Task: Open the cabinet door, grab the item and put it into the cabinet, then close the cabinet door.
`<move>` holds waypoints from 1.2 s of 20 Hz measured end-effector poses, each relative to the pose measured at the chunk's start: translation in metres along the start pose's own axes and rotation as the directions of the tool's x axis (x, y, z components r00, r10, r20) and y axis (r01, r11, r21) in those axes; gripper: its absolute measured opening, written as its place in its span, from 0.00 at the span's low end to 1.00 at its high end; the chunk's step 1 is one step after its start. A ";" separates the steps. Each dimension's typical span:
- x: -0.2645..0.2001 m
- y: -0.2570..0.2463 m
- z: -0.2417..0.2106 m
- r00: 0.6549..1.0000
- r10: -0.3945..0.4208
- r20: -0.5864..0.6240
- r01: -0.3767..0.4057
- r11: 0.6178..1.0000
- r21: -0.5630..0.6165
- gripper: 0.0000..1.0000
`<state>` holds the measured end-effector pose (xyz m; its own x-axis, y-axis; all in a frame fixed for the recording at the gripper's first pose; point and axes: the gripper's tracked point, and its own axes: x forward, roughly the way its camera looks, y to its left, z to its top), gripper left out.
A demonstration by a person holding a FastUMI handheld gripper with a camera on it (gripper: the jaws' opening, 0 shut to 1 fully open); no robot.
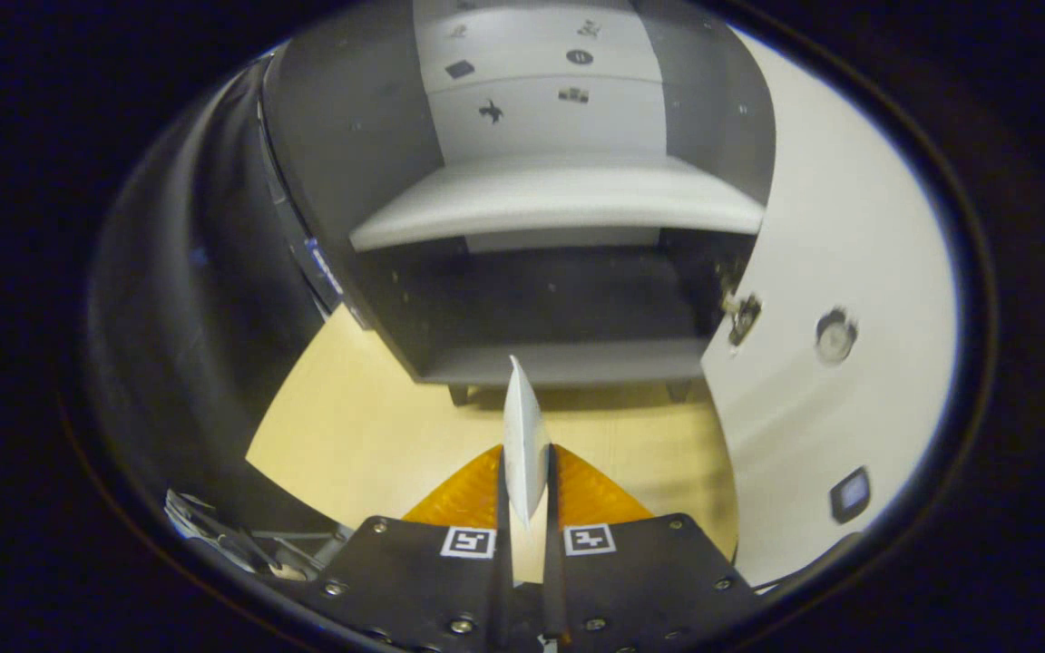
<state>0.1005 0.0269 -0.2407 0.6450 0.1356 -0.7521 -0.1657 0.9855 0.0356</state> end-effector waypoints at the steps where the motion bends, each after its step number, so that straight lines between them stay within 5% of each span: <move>1: -0.011 -0.002 0.027 0.999 -0.003 0.049 0.004 1.000 -0.008 0.14; 4: -0.042 0.006 0.112 0.983 0.011 0.182 -0.005 1.000 -0.031 0.14; 8: -0.042 0.007 0.171 0.971 0.036 0.238 -0.039 0.999 0.007 0.13; 24: 0.038 -0.067 0.201 0.992 -0.116 -0.058 0.115 0.993 -0.008 0.13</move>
<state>0.2862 -0.0138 -0.1388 0.6155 0.0146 -0.7880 -0.0958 0.9938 -0.0564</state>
